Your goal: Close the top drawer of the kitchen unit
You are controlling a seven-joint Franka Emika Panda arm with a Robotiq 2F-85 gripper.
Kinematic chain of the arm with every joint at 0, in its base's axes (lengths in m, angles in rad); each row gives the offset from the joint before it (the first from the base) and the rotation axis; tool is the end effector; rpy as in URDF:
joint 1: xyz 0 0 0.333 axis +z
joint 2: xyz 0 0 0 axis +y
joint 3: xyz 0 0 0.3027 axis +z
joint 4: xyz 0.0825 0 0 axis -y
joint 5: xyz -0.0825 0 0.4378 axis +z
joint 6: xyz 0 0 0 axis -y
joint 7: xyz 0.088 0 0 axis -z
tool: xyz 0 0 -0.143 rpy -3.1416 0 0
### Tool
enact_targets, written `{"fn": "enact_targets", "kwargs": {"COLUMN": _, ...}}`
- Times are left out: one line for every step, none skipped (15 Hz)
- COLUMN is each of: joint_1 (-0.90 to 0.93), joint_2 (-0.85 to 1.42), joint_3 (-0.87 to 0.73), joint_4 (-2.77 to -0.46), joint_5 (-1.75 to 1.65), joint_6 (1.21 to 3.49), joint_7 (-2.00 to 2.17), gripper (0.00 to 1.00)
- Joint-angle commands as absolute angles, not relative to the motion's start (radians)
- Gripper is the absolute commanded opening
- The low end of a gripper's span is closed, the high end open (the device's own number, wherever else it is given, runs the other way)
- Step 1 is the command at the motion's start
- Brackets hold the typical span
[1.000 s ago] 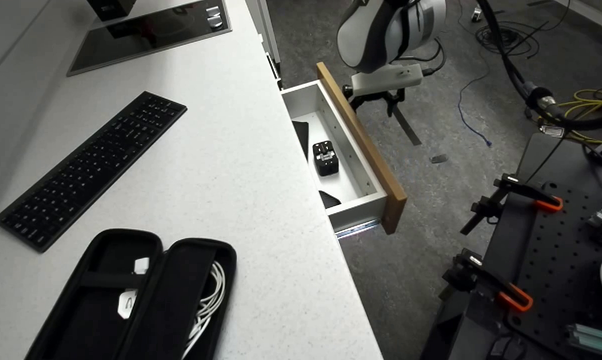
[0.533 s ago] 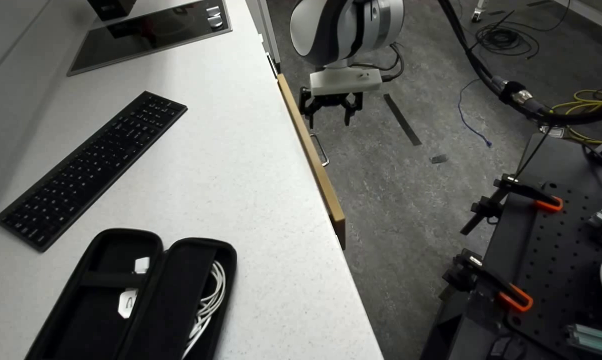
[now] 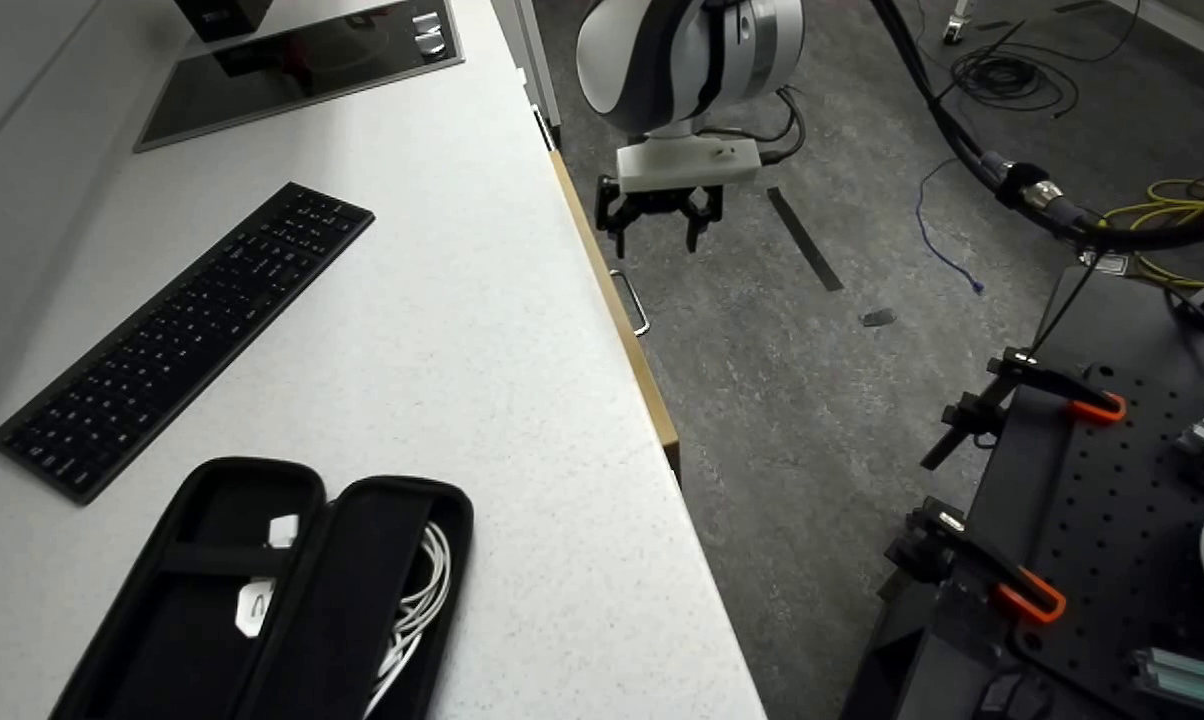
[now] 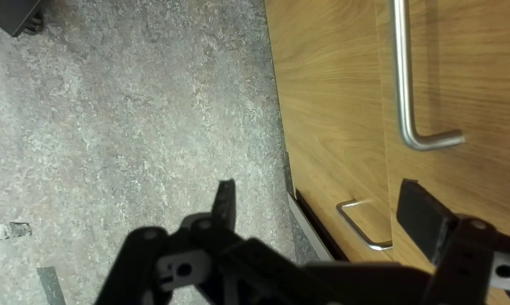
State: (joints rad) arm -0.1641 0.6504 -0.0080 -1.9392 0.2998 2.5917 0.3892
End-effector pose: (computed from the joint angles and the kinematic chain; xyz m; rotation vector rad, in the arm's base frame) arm 0.6276 -0.1095 0.0516 -2.7452 1.1859 0.0208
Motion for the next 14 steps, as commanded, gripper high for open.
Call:
{"fn": "enact_targets", "kwargs": {"joint_1": -0.152, "joint_2": 0.681, "joint_3": 0.007, "joint_4": -1.888, "joint_5": 0.356, "joint_6": 2.594, "joint_7": 0.361, "gripper": 1.0}}
{"fn": "enact_targets", "kwargs": {"joint_1": -0.152, "joint_2": 0.685, "joint_3": 0.014, "joint_4": -1.873, "joint_5": 0.362, "joint_6": 2.59, "joint_7": 0.362, "gripper": 1.0}}
{"fn": "enact_targets", "kwargs": {"joint_1": -0.155, "joint_2": 0.689, "joint_3": 0.02, "joint_4": -1.859, "joint_5": 0.367, "joint_6": 2.573, "joint_7": 0.36, "gripper": 1.0}}
{"fn": "enact_targets", "kwargs": {"joint_1": -0.155, "joint_2": 0.694, "joint_3": 0.022, "joint_4": -1.841, "joint_5": 0.364, "joint_6": 2.568, "joint_7": 0.354, "gripper": 1.0}}
{"fn": "enact_targets", "kwargs": {"joint_1": -0.152, "joint_2": 0.704, "joint_3": 0.019, "joint_4": -1.823, "joint_5": 0.357, "joint_6": 2.562, "joint_7": 0.354, "gripper": 1.0}}
{"fn": "enact_targets", "kwargs": {"joint_1": -0.154, "joint_2": 0.714, "joint_3": 0.02, "joint_4": -1.799, "joint_5": 0.352, "joint_6": 2.549, "joint_7": 0.348, "gripper": 1.0}}
{"fn": "enact_targets", "kwargs": {"joint_1": -0.161, "joint_2": 0.723, "joint_3": 0.025, "joint_4": -1.776, "joint_5": 0.353, "joint_6": 2.53, "joint_7": 0.338, "gripper": 1.0}}
{"fn": "enact_targets", "kwargs": {"joint_1": -0.166, "joint_2": 0.737, "joint_3": 0.026, "joint_4": -1.738, "joint_5": 0.352, "joint_6": 2.501, "joint_7": 0.327, "gripper": 1.0}}
{"fn": "enact_targets", "kwargs": {"joint_1": -0.175, "joint_2": 0.748, "joint_3": 0.028, "joint_4": -1.708, "joint_5": 0.356, "joint_6": 2.474, "joint_7": 0.312, "gripper": 1.0}}
{"fn": "enact_targets", "kwargs": {"joint_1": -0.182, "joint_2": 0.756, "joint_3": 0.029, "joint_4": -1.685, "joint_5": 0.36, "joint_6": 2.449, "joint_7": 0.303, "gripper": 1.0}}
{"fn": "enact_targets", "kwargs": {"joint_1": -0.193, "joint_2": 0.757, "joint_3": 0.032, "joint_4": -1.665, "joint_5": 0.366, "joint_6": 2.419, "joint_7": 0.292, "gripper": 1.0}}
{"fn": "enact_targets", "kwargs": {"joint_1": -0.197, "joint_2": 0.758, "joint_3": 0.03, "joint_4": -1.651, "joint_5": 0.363, "joint_6": 2.399, "joint_7": 0.279, "gripper": 1.0}}
{"fn": "enact_targets", "kwargs": {"joint_1": -0.204, "joint_2": 0.752, "joint_3": 0.028, "joint_4": -1.644, "joint_5": 0.36, "joint_6": 2.374, "joint_7": 0.264, "gripper": 1.0}}
{"fn": "enact_targets", "kwargs": {"joint_1": -0.212, "joint_2": 0.746, "joint_3": 0.029, "joint_4": -1.635, "joint_5": 0.362, "joint_6": 2.342, "joint_7": 0.251, "gripper": 1.0}}
